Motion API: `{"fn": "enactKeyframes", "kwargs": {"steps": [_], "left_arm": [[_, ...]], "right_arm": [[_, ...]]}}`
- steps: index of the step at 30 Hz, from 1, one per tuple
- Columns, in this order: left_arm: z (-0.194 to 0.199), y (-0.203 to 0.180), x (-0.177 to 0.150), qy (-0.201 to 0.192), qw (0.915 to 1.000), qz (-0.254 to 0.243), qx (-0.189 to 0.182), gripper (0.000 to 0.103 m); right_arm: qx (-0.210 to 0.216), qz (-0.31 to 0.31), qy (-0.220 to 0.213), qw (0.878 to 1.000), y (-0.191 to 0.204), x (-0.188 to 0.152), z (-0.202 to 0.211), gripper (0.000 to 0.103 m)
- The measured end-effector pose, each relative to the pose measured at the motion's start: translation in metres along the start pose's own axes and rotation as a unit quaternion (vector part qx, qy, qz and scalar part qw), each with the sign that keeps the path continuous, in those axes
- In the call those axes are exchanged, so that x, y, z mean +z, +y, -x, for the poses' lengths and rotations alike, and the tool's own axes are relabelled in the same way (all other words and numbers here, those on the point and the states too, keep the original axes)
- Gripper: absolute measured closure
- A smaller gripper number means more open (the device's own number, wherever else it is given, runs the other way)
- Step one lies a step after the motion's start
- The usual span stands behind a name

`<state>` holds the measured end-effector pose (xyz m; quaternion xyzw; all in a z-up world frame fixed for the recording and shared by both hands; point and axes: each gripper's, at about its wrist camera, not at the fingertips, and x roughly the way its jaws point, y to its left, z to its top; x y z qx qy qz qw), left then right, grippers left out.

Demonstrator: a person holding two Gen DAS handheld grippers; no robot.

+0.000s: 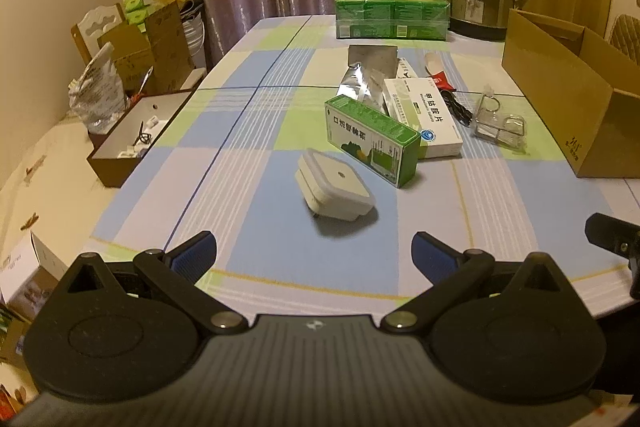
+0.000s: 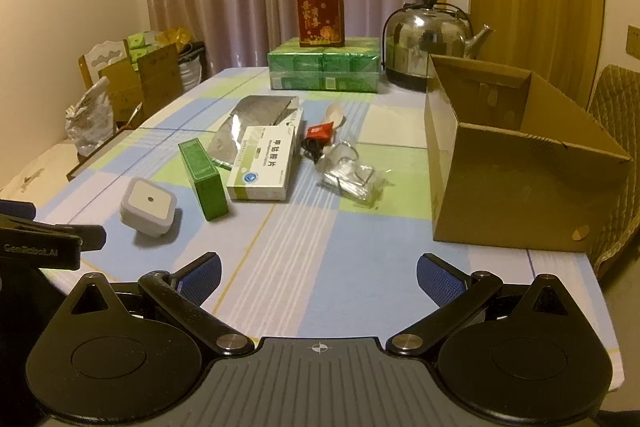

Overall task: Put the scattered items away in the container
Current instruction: 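Move the left tool toward the white square plug device, then close the left tool on the white plug device and lift it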

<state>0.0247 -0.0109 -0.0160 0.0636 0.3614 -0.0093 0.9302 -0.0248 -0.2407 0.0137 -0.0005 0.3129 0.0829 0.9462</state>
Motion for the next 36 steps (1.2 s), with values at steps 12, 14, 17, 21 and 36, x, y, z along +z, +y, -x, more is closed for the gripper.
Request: {"fn": "enactKeyframes", "kwargs": {"steps": [12, 14, 17, 21, 36], "left_arm": [[-0.039, -0.016, 0.013, 0.004, 0.9984, -0.055, 0.011, 0.003], [-0.047, -0.02, 0.016, 0.007, 0.9978, -0.065, 0.012, 0.005], [-0.06, -0.023, 0.02, 0.007, 0.9969, -0.075, 0.02, 0.005], [-0.076, -0.027, 0.025, 0.011, 0.9964, -0.082, 0.021, 0.006], [-0.106, -0.036, 0.022, 0.016, 0.9935, -0.104, 0.042, 0.015]], "right_arm": [[0.005, 0.012, 0.023, 1.0, -0.002, -0.001, -0.029, 0.002], [0.005, 0.012, 0.029, 1.0, -0.004, -0.003, -0.036, 0.002], [0.007, 0.003, 0.039, 0.999, -0.008, -0.004, -0.045, 0.002], [0.012, -0.001, 0.045, 0.999, -0.012, -0.005, -0.055, 0.002], [0.033, -0.022, 0.049, 0.998, -0.017, 0.0, -0.083, 0.002]]}}
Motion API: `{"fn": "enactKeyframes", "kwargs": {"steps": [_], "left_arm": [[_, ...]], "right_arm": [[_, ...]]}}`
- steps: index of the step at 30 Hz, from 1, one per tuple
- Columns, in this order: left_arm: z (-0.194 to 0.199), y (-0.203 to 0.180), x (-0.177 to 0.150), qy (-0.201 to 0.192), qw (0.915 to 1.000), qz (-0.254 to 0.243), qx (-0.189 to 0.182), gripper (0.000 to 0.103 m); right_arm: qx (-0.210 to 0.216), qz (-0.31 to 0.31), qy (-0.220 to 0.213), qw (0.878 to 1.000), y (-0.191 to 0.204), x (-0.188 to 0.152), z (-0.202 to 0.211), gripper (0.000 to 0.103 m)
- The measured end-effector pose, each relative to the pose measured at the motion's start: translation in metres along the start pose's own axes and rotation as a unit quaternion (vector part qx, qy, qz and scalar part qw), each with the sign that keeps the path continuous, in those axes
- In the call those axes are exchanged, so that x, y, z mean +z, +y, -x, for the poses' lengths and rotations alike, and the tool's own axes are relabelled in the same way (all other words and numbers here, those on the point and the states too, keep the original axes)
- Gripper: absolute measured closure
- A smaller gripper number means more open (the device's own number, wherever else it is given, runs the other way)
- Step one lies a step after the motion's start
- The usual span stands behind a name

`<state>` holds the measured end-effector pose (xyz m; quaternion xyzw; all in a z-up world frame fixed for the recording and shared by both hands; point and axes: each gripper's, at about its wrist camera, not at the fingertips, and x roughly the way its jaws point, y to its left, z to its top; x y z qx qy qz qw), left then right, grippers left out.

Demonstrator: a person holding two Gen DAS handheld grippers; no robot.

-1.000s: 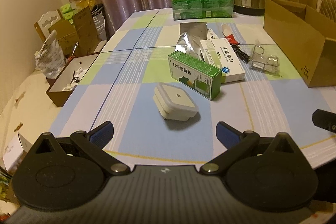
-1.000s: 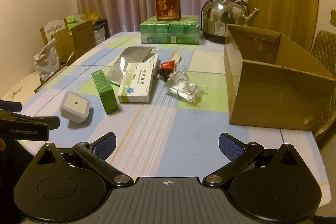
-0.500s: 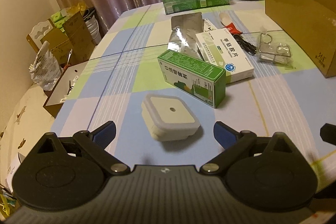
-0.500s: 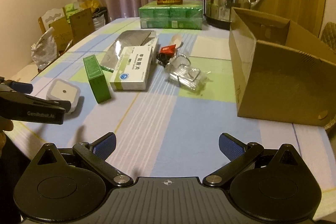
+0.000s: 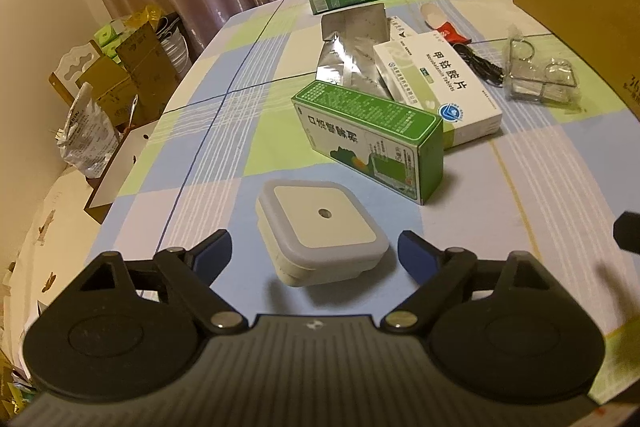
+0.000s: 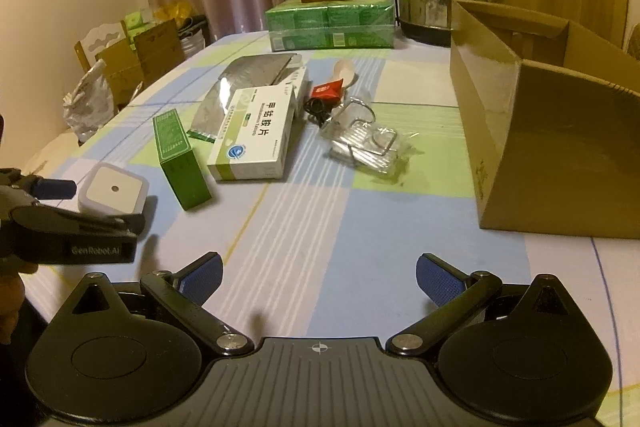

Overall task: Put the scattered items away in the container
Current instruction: 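Close the left tool on the white plug device and lift it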

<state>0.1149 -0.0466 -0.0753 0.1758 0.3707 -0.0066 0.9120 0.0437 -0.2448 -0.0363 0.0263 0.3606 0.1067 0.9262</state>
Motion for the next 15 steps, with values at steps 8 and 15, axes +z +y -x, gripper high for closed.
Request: {"fn": "enactKeyframes", "kwargs": {"steps": [8, 15], "left_arm": [[-0.009, -0.008, -0.001, -0.004, 0.9993, -0.031, 0.023, 0.021], [-0.009, 0.005, 0.003, -0.005, 0.9993, -0.013, 0.034, 0.034]], "right_arm": [[-0.002, -0.009, 0.006, 1.0, -0.004, -0.001, -0.009, 0.002], [0.003, -0.007, 0.006, 1.0, -0.003, 0.0, -0.012, 0.002]]}}
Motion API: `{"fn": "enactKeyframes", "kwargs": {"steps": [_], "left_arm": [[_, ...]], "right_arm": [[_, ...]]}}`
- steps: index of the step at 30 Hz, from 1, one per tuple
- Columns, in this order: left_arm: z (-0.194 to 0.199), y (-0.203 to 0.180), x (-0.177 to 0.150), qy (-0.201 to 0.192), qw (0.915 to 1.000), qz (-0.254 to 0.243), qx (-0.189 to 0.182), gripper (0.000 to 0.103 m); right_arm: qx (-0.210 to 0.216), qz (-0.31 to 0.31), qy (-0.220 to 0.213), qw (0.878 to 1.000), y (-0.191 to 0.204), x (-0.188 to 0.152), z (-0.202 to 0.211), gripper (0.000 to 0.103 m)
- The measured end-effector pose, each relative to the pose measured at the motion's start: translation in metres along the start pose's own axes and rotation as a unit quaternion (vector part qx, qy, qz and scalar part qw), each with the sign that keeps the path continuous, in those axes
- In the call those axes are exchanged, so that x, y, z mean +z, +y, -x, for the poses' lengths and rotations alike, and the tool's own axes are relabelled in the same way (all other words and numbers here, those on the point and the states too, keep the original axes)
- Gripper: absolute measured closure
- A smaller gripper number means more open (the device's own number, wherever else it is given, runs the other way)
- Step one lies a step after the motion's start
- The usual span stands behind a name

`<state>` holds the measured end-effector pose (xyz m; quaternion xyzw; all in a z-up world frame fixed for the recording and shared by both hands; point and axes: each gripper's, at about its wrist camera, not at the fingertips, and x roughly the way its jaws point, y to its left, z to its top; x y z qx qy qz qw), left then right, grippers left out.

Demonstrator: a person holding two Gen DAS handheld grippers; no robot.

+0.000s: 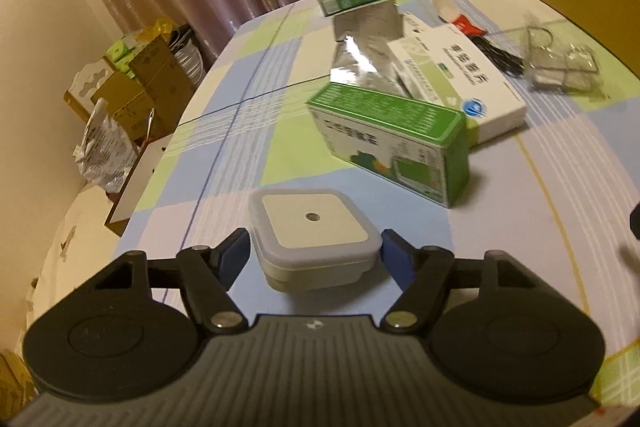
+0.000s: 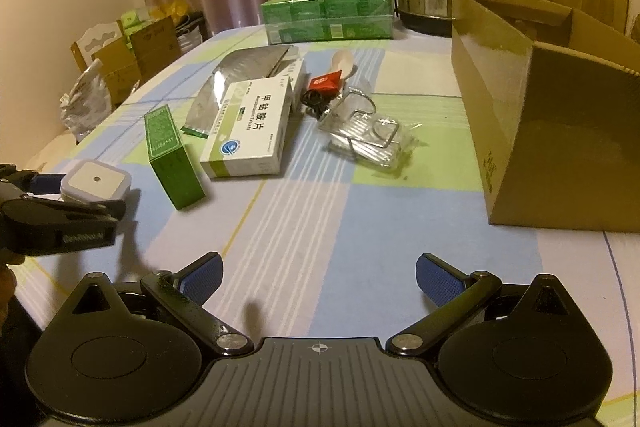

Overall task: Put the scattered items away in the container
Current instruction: 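Close the left tool on the white plug device and lift it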

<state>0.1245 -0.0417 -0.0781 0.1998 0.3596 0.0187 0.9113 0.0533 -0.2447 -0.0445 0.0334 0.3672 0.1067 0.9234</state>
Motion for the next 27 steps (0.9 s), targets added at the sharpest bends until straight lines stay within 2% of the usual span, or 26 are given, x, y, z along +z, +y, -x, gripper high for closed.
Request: {"fn": "enactKeyframes", "kwargs": {"steps": [5, 11, 15, 19, 27], "left_arm": [[-0.001, 0.017, 0.0, 0.004, 0.9997, 0.02, 0.01, 0.034], [-0.007, 0.027, 0.0, 0.006, 0.9997, 0.016, 0.017, 0.033], [-0.011, 0.034, 0.005, 0.002, 0.9998, 0.016, 0.014, 0.028], [-0.017, 0.051, 0.011, 0.004, 0.9989, 0.045, -0.011, 0.027], [-0.031, 0.068, 0.015, 0.018, 0.9959, 0.048, -0.075, 0.028]], "right_arm": [[0.004, 0.004, -0.001, 1.0, 0.005, 0.002, -0.002, 0.002], [0.007, 0.01, 0.0, 1.0, 0.012, 0.003, -0.003, 0.002], [0.007, 0.013, 0.001, 1.0, 0.015, 0.005, -0.006, 0.002], [0.009, 0.017, 0.003, 1.0, 0.018, 0.007, -0.01, 0.002], [0.017, 0.04, -0.004, 0.999, 0.035, 0.015, -0.018, 0.002]]}}
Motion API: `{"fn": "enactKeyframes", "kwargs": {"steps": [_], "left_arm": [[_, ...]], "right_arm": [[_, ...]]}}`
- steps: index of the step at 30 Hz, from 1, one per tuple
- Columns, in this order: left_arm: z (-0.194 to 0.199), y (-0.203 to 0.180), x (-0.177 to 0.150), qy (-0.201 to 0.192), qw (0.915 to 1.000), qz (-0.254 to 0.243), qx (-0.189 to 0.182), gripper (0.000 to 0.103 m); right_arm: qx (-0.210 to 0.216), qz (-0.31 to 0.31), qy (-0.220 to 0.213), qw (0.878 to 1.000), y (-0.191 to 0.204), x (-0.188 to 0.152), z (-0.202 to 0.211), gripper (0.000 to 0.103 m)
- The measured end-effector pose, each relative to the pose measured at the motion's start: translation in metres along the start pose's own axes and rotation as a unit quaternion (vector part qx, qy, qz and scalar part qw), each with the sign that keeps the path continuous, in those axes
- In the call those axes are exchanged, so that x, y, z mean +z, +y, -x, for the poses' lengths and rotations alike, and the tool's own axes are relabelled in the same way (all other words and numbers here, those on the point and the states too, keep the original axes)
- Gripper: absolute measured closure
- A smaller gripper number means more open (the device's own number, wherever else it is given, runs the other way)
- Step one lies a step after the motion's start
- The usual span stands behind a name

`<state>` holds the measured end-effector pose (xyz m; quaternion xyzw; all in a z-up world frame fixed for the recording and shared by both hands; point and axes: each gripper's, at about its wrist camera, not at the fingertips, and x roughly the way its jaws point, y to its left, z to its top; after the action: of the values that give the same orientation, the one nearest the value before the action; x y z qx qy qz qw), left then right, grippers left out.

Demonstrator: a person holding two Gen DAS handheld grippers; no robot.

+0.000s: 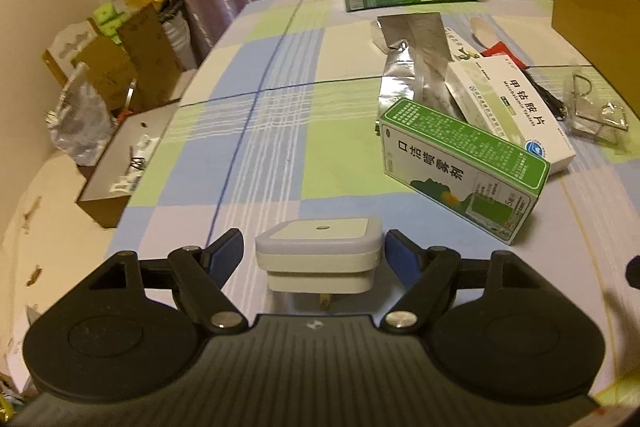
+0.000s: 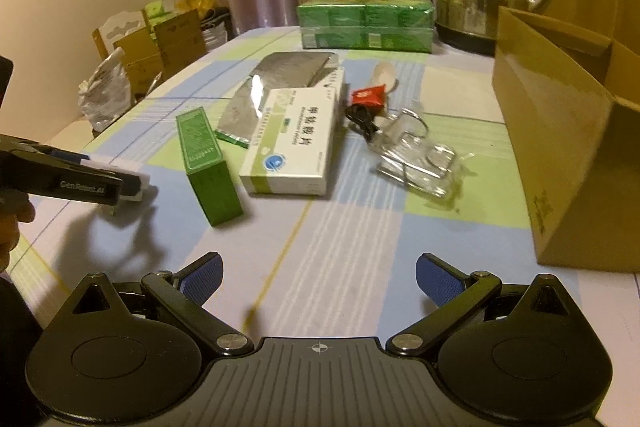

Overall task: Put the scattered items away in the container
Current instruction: 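Close the left tool on the white plug device and lift it, then grasp the green medicine box with the right tool while the left tool holds the plug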

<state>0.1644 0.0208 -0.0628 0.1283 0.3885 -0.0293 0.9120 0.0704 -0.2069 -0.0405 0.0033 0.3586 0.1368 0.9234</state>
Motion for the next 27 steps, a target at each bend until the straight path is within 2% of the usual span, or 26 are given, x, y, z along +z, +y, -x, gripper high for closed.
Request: {"fn": "enactKeyframes", "kwargs": {"steps": [3, 4, 5, 15, 16, 17, 19, 23, 27], "left_arm": [[-0.007, 0.007, 0.0, 0.009, 0.9995, 0.015, -0.026, 0.032], [-0.009, 0.009, 0.0, 0.013, 0.9993, 0.019, -0.031, 0.037], [-0.011, 0.011, 0.0, 0.016, 0.999, 0.019, -0.036, 0.039], [-0.005, 0.037, 0.003, 0.013, 0.9943, 0.075, -0.074, 0.041], [-0.004, 0.041, 0.005, 0.01, 0.9932, 0.085, -0.079, 0.041], [-0.002, 0.044, 0.006, 0.007, 0.9924, 0.092, -0.081, 0.041], [0.002, 0.048, 0.009, 0.002, 0.9925, 0.093, -0.08, 0.041], [0.008, 0.053, 0.011, -0.008, 0.9926, 0.092, -0.078, 0.041], [0.01, 0.056, 0.008, -0.012, 0.9927, 0.093, -0.076, 0.041]], "right_arm": [[0.003, 0.008, 0.0, 1.0, 0.005, 0.002, -0.004, 0.002], [0.004, 0.01, 0.0, 1.0, 0.007, 0.003, -0.005, 0.002], [0.004, 0.013, 0.001, 1.0, 0.008, 0.004, -0.006, 0.002], [0.023, 0.058, -0.013, 0.998, 0.028, 0.025, -0.021, 0.002], [0.027, 0.065, -0.015, 0.997, 0.031, 0.028, -0.024, 0.005], [0.032, 0.073, -0.016, 0.997, 0.034, 0.032, -0.026, 0.012], [0.043, 0.087, -0.013, 0.995, 0.04, 0.037, -0.033, 0.02], [0.061, 0.115, -0.01, 0.991, 0.052, 0.045, -0.046, 0.03], [0.073, 0.144, -0.006, 0.987, 0.065, 0.055, -0.061, 0.035]]}}
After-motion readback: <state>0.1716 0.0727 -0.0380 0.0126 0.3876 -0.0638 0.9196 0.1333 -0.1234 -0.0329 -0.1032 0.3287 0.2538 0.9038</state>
